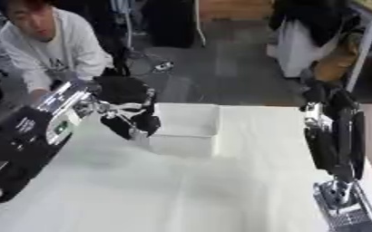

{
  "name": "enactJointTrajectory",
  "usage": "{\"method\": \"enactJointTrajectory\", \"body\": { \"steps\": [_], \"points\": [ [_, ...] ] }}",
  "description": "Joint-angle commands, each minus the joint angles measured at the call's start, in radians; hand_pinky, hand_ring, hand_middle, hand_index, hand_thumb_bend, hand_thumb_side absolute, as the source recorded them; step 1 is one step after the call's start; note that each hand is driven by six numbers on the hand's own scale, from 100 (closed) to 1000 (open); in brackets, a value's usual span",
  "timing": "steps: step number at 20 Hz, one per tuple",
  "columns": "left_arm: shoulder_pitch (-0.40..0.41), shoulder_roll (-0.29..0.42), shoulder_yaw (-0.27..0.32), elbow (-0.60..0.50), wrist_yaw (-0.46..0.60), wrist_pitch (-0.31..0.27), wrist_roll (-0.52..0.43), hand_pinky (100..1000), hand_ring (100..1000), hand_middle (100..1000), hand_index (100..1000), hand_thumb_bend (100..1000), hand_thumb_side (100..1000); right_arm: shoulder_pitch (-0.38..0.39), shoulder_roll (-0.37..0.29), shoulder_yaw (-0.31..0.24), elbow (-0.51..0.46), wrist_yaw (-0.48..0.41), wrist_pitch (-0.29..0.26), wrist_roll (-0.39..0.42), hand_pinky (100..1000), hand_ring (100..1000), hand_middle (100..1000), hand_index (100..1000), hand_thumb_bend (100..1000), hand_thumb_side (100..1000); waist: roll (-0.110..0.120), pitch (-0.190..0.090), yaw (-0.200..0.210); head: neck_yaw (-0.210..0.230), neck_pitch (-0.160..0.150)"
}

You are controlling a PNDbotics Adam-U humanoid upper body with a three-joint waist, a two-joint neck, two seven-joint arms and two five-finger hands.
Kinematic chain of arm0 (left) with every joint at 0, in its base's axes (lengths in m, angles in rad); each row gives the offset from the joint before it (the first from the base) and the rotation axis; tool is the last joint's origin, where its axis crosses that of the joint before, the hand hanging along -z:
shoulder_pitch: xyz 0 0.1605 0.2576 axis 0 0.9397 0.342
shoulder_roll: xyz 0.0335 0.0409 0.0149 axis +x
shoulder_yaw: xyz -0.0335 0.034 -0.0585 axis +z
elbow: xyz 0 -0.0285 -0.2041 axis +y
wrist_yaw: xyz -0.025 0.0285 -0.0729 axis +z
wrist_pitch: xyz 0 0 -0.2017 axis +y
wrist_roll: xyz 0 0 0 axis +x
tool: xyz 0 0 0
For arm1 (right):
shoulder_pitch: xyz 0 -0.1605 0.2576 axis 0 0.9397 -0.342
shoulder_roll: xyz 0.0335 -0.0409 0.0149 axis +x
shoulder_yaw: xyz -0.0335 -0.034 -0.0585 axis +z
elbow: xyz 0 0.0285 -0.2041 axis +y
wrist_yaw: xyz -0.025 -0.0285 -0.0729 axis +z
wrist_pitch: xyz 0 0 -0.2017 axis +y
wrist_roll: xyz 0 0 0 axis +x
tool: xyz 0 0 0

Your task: Pick up objects on the table and place them in the box.

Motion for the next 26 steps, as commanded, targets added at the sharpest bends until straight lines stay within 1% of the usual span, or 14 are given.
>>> {"method": "enactJointTrajectory", "body": {
  "steps": [1, 6, 10, 13, 16, 21, 22, 24, 26],
  "points": [
    [-0.039, 0.033, 0.020, 0.011, -0.015, -0.003, 0.014, 100, 100, 100, 289, 100, 423, -0.010, -0.008, -0.003, -0.010, 0.003, -0.005, 0.001, 287, 441, 521, 717, 150, 893, 0.000, -0.018, 0.001, -0.001, 0.003],
    [-0.061, 0.028, 0.034, 0.062, -0.053, -0.016, 0.047, 100, 100, 100, 289, 100, 410, -0.014, -0.006, -0.001, -0.010, 0.004, -0.007, 0.003, 287, 442, 521, 717, 149, 893, 0.001, -0.017, -0.003, 0.004, -0.002],
    [-0.083, 0.015, 0.051, 0.109, -0.105, -0.031, 0.096, 100, 100, 100, 290, 100, 401, -0.018, -0.004, 0.001, -0.009, 0.004, -0.008, 0.006, 287, 442, 521, 717, 149, 893, 0.000, -0.013, -0.010, 0.016, -0.018],
    [-0.103, 0.003, 0.066, 0.163, -0.155, -0.045, 0.142, 100, 100, 100, 290, 100, 400, -0.027, -0.002, 0.003, -0.011, 0.004, -0.010, 0.008, 286, 441, 521, 717, 149, 893, 0.000, -0.004, -0.021, 0.029, -0.037],
    [-0.128, -0.011, 0.084, 0.222, -0.209, -0.061, 0.191, 100, 100, 100, 291, 100, 402, -0.039, 0.000, 0.006, -0.013, 0.004, -0.011, 0.011, 286, 441, 521, 717, 149, 893, 0.001, 0.010, -0.036, 0.045, -0.062],
    [-0.178, -0.047, 0.135, 0.340, -0.309, -0.087, 0.310, 100, 100, 100, 295, 100, 404, -0.065, 0.011, 0.012, -0.022, 0.002, -0.015, 0.016, 285, 440, 520, 718, 147, 894, 0.005, 0.043, -0.073, 0.082, -0.120],
    [-0.185, -0.054, 0.147, 0.366, -0.331, -0.090, 0.336, 100, 100, 101, 297, 100, 410, -0.069, 0.013, 0.013, -0.024, 0.002, -0.015, 0.017, 285, 441, 520, 718, 147, 894, 0.006, 0.047, -0.079, 0.087, -0.127],
    [-0.204, -0.069, 0.176, 0.423, -0.374, -0.086, 0.385, 100, 100, 104, 301, 100, 422, -0.078, 0.018, 0.014, -0.027, 0.002, -0.016, 0.019, 285, 440, 520, 718, 147, 894, 0.008, 0.058, -0.091, 0.097, -0.139],
    [-0.222, -0.080, 0.204, 0.476, -0.422, -0.070, 0.425, 100, 100, 109, 306, 100, 433, -0.085, 0.023, 0.016, -0.031, 0.001, -0.018, 0.021, 285, 440, 519, 718, 146, 894, 0.011, 0.066, -0.101, 0.107, -0.145]
  ]
}}
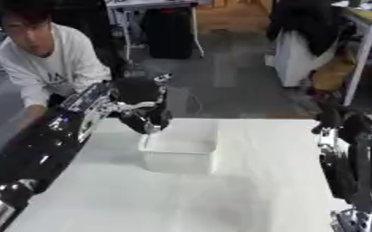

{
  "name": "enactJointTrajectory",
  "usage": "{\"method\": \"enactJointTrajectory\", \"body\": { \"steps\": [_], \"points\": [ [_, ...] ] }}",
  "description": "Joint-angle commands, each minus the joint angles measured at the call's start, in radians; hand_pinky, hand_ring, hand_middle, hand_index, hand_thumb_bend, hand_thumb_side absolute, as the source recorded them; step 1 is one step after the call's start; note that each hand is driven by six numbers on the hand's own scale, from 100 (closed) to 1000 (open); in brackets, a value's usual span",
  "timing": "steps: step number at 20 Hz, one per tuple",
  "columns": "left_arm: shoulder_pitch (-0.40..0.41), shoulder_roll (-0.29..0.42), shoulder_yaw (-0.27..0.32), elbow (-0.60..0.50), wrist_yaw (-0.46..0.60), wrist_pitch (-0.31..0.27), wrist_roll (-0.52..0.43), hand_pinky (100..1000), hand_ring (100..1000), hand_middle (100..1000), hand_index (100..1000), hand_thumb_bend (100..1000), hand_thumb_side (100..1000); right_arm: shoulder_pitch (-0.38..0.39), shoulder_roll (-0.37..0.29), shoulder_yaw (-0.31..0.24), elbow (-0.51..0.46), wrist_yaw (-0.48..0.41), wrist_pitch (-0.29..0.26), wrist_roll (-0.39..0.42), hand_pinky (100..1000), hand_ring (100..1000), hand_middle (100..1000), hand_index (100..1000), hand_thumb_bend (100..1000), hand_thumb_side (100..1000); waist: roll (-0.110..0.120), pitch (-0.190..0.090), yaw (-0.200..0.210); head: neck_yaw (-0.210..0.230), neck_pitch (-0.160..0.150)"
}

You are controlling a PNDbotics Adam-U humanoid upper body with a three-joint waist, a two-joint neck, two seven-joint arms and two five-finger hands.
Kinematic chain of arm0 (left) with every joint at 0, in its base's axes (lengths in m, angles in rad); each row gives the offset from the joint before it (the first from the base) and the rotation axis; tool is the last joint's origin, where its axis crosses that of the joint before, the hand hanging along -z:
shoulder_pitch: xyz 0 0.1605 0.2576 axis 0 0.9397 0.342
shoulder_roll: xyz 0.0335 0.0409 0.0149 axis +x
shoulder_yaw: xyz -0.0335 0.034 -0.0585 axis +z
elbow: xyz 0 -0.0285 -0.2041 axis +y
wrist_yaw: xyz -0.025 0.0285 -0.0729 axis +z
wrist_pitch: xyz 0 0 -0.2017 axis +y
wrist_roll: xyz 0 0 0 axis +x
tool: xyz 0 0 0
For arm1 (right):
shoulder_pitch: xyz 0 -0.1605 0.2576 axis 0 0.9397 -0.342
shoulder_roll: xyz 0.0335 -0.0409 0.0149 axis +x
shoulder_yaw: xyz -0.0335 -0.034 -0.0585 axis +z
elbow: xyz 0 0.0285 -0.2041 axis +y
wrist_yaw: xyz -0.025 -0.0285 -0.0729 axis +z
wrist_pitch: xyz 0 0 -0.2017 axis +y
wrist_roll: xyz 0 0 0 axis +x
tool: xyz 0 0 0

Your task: Pick up objects on the table and place them in the box.

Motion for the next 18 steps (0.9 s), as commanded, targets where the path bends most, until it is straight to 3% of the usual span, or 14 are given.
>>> {"method": "enactJointTrajectory", "body": {
  "steps": [1, 12, 14, 15, 16, 17, 18],
  "points": [
    [-0.049, 0.000, 0.053, 0.068, -0.076, 0.021, 0.066, 100, 100, 112, 310, 100, 448, -0.030, 0.012, 0.003, -0.024, 0.000, -0.003, 0.004, 284, 440, 519, 718, 146, 894, 0.002, -0.008, -0.006, 0.023, -0.022],
    [-0.061, -0.007, 0.158, 0.229, -0.210, 0.156, 0.189, 100, 100, 162, 363, 100, 462, -0.050, 0.025, 0.005, -0.033, -0.006, -0.006, 0.008, 278, 437, 516, 718, 172, 898, 0.009, 0.030, -0.042, 0.060, -0.039],
    [-0.061, -0.003, 0.173, 0.245, -0.201, 0.195, 0.199, 100, 100, 249, 435, 100, 438, -0.055, 0.027, 0.005, -0.034, -0.006, -0.008, 0.009, 278, 436, 516, 718, 172, 898, 0.011, 0.038, -0.048, 0.063, -0.043],
    [-0.060, -0.003, 0.178, 0.254, -0.192, 0.211, 0.199, 101, 222, 369, 535, 100, 434, -0.057, 0.028, 0.006, -0.035, -0.006, -0.008, 0.010, 277, 436, 516, 718, 172, 898, 0.011, 0.040, -0.051, 0.064, -0.045],
    [-0.060, -0.002, 0.178, 0.262, -0.187, 0.223, 0.193, 430, 495, 571, 706, 176, 493, -0.058, 0.028, 0.006, -0.035, -0.007, -0.008, 0.010, 277, 436, 516, 718, 172, 899, 0.012, 0.042, -0.053, 0.064, -0.045],
    [-0.059, -0.001, 0.177, 0.269, -0.186, 0.236, 0.180, 785, 802, 830, 877, 367, 687, -0.058, 0.027, 0.005, -0.035, -0.007, -0.008, 0.010, 276, 436, 516, 718, 172, 899, 0.012, 0.044, -0.054, 0.064, -0.045],
    [-0.059, -0.001, 0.176, 0.272, -0.186, 0.246, 0.168, 1000, 970, 956, 975, 517, 865, -0.058, 0.027, 0.005, -0.035, -0.007, -0.008, 0.011, 276, 436, 515, 718, 172, 899, 0.012, 0.045, -0.055, 0.064, -0.046]
  ]
}}
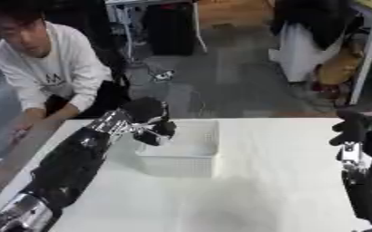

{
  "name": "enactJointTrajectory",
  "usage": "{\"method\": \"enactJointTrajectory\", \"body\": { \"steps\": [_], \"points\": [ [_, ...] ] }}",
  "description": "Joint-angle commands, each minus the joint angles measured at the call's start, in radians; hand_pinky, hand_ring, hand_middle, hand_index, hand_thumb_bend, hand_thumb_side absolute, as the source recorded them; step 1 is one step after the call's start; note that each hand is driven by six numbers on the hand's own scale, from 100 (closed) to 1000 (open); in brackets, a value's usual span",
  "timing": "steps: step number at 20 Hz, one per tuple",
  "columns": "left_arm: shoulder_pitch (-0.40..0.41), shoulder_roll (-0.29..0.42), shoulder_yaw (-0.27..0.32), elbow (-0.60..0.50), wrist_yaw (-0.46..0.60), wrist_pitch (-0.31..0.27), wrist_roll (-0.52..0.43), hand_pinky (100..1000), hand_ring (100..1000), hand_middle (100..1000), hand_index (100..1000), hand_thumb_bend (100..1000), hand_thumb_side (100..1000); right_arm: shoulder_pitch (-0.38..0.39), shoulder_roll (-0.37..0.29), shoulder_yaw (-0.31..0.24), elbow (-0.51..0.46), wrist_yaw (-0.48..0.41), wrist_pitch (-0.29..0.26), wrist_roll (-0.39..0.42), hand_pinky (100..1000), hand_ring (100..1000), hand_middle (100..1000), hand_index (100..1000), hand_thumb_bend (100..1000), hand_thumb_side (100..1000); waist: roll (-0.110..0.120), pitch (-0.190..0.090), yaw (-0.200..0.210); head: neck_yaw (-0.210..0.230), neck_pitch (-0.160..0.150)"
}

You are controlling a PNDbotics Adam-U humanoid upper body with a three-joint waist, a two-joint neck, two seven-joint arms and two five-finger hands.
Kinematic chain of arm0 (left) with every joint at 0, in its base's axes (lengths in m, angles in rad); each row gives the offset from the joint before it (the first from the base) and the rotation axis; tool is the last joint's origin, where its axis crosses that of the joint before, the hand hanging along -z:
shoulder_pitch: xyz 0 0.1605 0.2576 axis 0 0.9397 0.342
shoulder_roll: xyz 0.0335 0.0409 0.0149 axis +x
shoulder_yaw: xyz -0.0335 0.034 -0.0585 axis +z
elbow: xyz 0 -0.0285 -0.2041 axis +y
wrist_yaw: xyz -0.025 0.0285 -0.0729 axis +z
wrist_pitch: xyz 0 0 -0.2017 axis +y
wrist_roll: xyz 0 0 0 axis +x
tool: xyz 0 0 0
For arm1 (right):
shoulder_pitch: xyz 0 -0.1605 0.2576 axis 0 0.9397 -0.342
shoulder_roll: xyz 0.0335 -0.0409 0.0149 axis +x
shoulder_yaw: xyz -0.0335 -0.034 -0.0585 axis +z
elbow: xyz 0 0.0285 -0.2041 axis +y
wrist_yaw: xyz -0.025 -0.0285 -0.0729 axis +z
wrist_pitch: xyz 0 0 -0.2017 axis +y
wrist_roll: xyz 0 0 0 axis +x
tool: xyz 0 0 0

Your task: Pick up objects on the table and place them in the box.

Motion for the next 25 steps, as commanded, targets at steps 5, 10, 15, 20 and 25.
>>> {"method": "enactJointTrajectory", "body": {
  "steps": [5, 10, 15, 20, 25],
  "points": [
    [-0.026, 0.029, 0.031, -0.018, 0.121, 0.008, -0.016, 1000, 1000, 1000, 1000, 490, 1000, -0.018, -0.001, -0.003, -0.019, -0.005, -0.001, 0.002, 273, 435, 514, 718, 172, 900, -0.003, -0.013, 0.007, 0.009, 0.000],
    [-0.034, 0.056, 0.018, -0.045, 0.235, 0.004, -0.047, 1000, 1000, 1000, 1000, 562, 1000, -0.010, -0.006, -0.005, -0.013, -0.005, -0.002, 0.001, 273, 435, 514, 718, 172, 900, 0.000, -0.021, 0.022, 0.012, 0.005],
    [-0.037, 0.071, 0.019, -0.047, 0.242, 0.037, -0.068, 1000, 1000, 1000, 1000, 541, 991, -0.011, -0.004, -0.004, -0.011, -0.005, -0.003, 0.003, 275, 436, 515, 718, 173, 899, 0.000, -0.025, 0.021, 0.010, -0.003],
    [-0.042, 0.078, 0.037, -0.030, 0.265, 0.069, -0.077, 1000, 1000, 1000, 1000, 489, 938, -0.023, 0.000, 0.000, -0.014, -0.005, -0.006, 0.007, 275, 436, 515, 718, 173, 899, 0.006, -0.014, 0.002, 0.011, -0.023],
    [-0.046, 0.069, 0.085, 0.023, 0.483, 0.152, -0.124, 1000, 1000, 1000, 1000, 508, 826, -0.039, 0.005, 0.004, -0.017, -0.012, -0.007, 0.013, 271, 434, 514, 719, 173, 899, 0.013, 0.004, -0.024, 0.025, -0.039]
  ]
}}
